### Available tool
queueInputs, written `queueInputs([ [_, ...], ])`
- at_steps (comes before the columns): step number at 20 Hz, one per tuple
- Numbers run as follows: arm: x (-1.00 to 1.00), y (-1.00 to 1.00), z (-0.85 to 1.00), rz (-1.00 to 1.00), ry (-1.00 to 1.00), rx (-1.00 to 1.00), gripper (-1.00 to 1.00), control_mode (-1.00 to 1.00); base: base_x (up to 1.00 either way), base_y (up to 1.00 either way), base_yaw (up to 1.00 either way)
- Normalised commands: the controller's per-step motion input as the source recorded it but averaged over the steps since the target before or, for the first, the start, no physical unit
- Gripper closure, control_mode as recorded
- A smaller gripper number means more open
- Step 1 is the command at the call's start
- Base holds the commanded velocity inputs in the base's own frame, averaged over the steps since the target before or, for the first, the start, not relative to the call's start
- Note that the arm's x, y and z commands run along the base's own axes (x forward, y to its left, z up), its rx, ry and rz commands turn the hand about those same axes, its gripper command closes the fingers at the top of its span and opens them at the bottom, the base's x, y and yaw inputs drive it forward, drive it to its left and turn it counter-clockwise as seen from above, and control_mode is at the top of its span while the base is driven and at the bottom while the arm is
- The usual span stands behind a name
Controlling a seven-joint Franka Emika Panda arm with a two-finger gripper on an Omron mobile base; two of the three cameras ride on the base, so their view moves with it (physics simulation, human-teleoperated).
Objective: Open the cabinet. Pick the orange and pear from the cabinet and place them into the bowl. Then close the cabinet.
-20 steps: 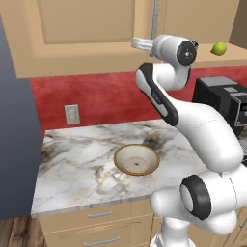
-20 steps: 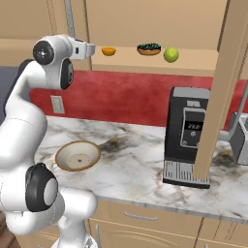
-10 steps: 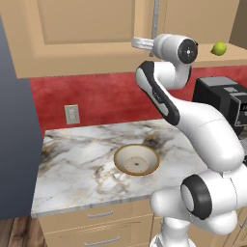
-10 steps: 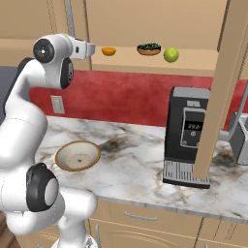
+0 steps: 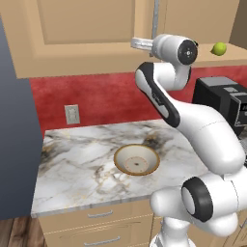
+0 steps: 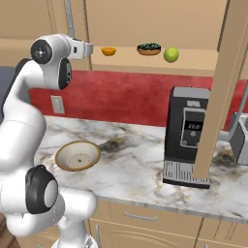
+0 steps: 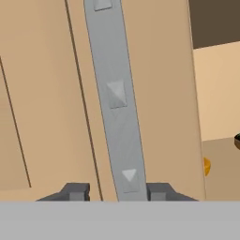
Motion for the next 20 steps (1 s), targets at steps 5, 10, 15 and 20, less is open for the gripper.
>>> queueInputs([
  [5,-0.28,0.0,0.1,-0.01,0.0,0.0,1.0,-1.0,0.0,0.0,0.0],
  [10,-0.79,0.05,0.33,-0.06,0.0,0.0,1.0,-1.0,0.0,0.0,0.0],
  [15,-0.93,0.46,0.32,-0.09,0.0,-0.05,1.0,-1.0,0.0,0.0,0.0],
  [20,-0.83,0.96,0.32,-0.1,0.01,-0.21,1.0,-1.0,0.0,0.0,0.0],
])
